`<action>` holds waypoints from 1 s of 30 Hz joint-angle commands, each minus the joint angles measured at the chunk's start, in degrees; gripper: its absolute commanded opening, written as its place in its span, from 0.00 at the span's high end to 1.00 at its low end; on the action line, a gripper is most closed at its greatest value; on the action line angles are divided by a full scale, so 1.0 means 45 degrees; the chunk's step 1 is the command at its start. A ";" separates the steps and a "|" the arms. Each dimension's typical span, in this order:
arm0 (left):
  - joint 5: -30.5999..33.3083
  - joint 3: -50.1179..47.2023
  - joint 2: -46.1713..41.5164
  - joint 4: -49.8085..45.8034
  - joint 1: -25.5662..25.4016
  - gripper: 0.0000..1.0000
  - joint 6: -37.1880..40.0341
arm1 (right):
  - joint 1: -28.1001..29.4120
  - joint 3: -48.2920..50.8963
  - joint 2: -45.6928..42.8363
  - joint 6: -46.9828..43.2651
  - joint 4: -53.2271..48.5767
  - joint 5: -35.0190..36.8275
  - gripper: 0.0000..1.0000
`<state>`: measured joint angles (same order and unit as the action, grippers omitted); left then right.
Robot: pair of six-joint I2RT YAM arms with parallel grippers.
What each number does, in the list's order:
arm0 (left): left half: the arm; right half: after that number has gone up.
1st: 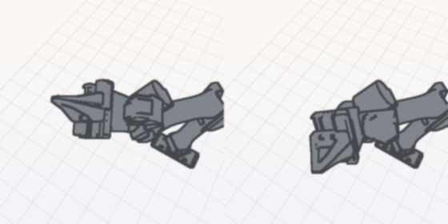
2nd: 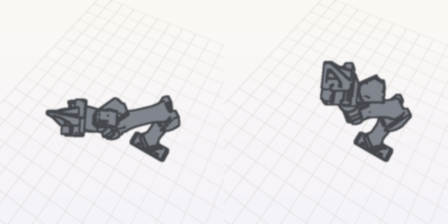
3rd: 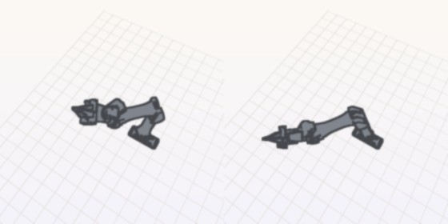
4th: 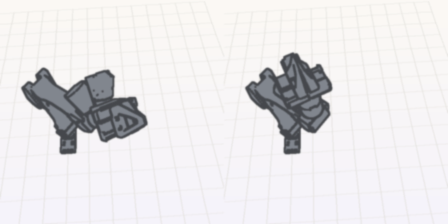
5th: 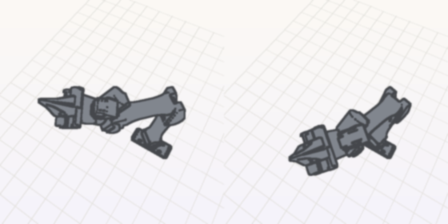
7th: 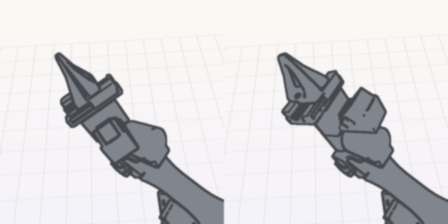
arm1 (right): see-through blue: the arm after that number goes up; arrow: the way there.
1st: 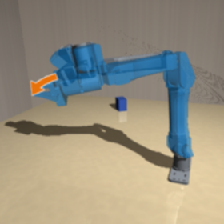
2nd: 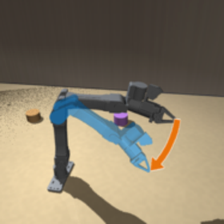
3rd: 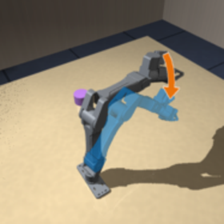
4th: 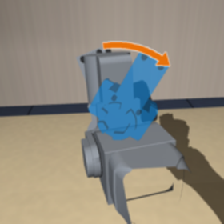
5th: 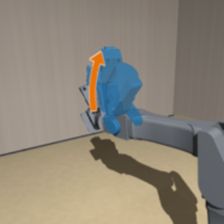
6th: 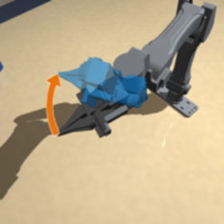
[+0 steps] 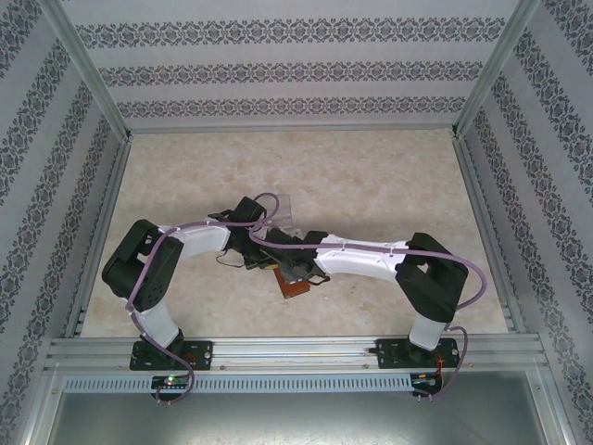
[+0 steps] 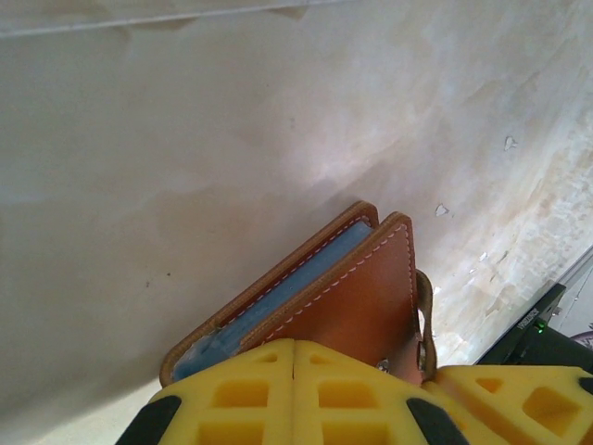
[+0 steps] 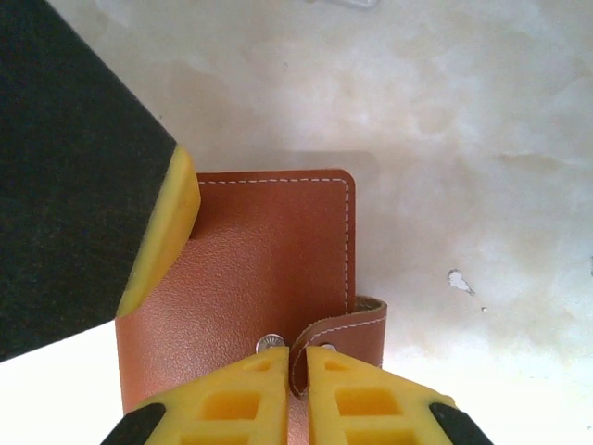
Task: Take the credit cards out of the card holder
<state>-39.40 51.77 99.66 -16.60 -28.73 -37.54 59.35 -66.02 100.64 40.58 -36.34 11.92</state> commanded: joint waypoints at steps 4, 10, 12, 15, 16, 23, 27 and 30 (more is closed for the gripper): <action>0.0670 0.0074 0.0412 -0.1300 0.0169 1.00 0.0690 | -0.0402 0.0475 -0.0802 0.0223 -0.0509 0.0438 0.79; 0.0394 0.0345 0.0297 -0.1506 0.0168 1.00 0.0756 | -0.1085 0.1253 -0.1351 0.0221 0.0084 -0.0333 0.77; 0.0421 0.0411 0.0203 -0.1615 0.0174 0.98 0.0747 | -0.1304 0.1529 -0.1450 0.0203 0.0332 -0.0757 0.76; 0.0502 0.0580 0.0100 -0.1889 0.0170 0.93 0.0836 | -0.1533 0.1796 -0.1580 0.0118 0.0653 -0.1027 0.75; 0.0509 0.0633 0.0078 -0.1975 0.0170 0.91 0.0870 | -0.1618 0.1854 -0.1583 0.0059 0.0756 -0.1133 0.75; 0.0646 0.0915 -0.0186 -0.2379 0.0149 0.87 0.0848 | -0.1882 0.2082 -0.1637 -0.0267 0.1288 -0.1689 0.79; 0.0890 0.1054 -0.0606 -0.2699 0.0130 0.80 0.0760 | -0.1920 0.2360 -0.1827 -0.0215 0.1519 -0.1856 0.85; 0.1290 0.1259 -0.0921 -0.3222 0.0094 0.75 0.0808 | -0.1930 0.2651 -0.2005 0.0047 0.1806 -0.2199 0.90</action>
<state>-36.14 55.81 98.17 -26.59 -28.71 -34.70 51.09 -55.66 93.14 40.27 -29.34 3.88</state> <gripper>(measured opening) 0.250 0.103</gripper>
